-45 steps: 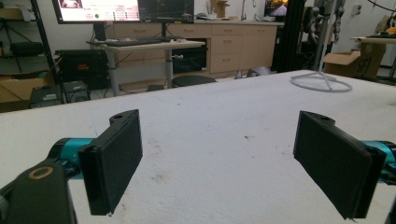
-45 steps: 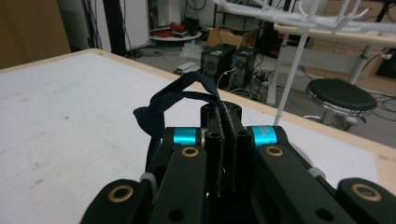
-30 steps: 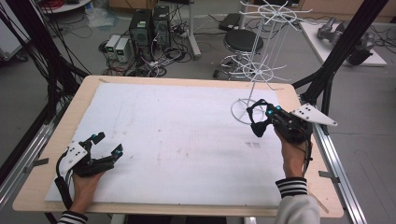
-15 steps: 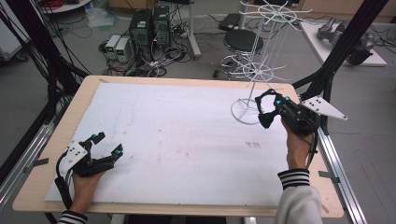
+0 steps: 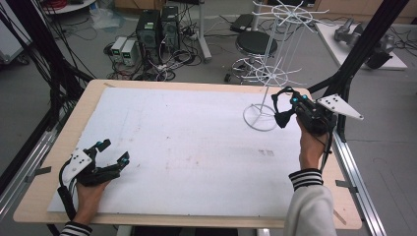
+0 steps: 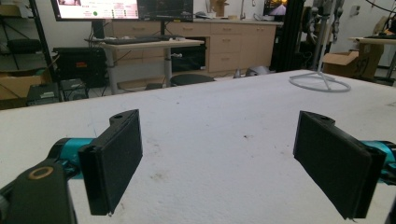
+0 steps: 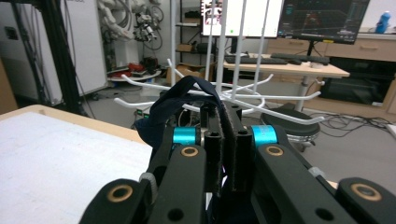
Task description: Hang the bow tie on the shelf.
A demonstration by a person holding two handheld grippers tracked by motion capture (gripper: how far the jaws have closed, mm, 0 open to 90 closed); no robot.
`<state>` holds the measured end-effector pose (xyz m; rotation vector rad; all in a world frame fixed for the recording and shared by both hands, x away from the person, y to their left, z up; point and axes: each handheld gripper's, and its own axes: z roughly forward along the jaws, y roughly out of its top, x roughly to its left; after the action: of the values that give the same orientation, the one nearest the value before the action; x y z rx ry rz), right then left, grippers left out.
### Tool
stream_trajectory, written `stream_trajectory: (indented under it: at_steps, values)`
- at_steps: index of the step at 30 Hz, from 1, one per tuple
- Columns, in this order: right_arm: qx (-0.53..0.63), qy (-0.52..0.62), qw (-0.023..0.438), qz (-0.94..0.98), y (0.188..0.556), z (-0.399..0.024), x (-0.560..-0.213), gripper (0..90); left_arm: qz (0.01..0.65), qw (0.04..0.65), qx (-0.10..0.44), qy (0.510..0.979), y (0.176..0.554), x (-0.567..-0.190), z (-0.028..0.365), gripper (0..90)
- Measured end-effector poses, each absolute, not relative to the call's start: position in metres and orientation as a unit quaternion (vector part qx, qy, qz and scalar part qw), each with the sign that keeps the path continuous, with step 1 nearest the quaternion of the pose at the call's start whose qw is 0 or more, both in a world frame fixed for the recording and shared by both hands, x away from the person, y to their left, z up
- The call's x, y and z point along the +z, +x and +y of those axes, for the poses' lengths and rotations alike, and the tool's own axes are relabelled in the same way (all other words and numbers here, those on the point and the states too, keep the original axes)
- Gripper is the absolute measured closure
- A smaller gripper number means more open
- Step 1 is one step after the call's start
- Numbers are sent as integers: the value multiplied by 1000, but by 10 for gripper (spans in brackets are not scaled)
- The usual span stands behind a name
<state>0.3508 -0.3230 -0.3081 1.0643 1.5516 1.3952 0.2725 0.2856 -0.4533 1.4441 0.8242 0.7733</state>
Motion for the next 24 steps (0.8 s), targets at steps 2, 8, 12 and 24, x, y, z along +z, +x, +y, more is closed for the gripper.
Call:
stream_trajectory:
  at_steps: [2,8,12,24]
  values:
    - [547,421,390,609,351,-324,-309,873,357,608,334,625,273,-453,286,160]
    - [543,433,387,606,354,-328,-311,873,357,608,334,625,273,-453,286,160]
    - [542,438,383,606,356,-329,-313,872,356,608,334,625,273,-453,286,160]
    - [534,455,371,609,364,-327,-321,871,356,609,334,625,273,-453,286,160]
